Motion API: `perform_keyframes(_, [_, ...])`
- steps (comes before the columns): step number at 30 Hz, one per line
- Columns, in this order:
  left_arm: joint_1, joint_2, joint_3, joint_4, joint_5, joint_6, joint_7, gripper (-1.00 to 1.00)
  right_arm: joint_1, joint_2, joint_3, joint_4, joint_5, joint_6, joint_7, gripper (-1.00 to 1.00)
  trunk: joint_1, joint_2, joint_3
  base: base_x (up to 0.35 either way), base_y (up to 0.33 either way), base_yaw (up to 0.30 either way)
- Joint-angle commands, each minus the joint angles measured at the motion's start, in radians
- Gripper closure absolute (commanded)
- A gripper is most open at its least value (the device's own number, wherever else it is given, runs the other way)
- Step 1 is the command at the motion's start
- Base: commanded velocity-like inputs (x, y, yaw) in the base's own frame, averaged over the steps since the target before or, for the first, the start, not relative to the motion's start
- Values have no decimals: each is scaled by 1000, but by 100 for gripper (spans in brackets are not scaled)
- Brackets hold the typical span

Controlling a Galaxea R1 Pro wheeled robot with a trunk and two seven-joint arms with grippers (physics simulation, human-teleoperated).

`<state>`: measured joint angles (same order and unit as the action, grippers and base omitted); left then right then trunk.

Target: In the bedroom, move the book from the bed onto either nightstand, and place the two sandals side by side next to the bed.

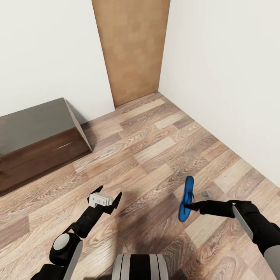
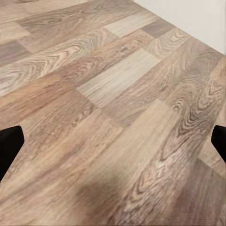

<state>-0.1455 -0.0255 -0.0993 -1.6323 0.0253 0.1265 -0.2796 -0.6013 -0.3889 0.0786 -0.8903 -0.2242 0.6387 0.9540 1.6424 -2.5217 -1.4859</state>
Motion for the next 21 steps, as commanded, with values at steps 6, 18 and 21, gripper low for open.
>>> perform_keyframes(6, [0, -2, 0, -1, -1, 7, 6, -100, 3, -2, -3, 5, -15, -120, 7, 100, -3, 1, 23, 0, 0, 0])
perform_keyframes(18, [0, -2, 0, -1, 1, 7, 7, -100, 8, -2, -5, 69, -25, -165, 12, 100, -8, 4, 69, 0, 0, 0])
perform_keyframes(21, [0, -2, -1, -1, 1, 7, 7, -100, 8, -2, -6, 69, -25, -165, 12, 100, -10, 5, 81, 0, 0, 0])
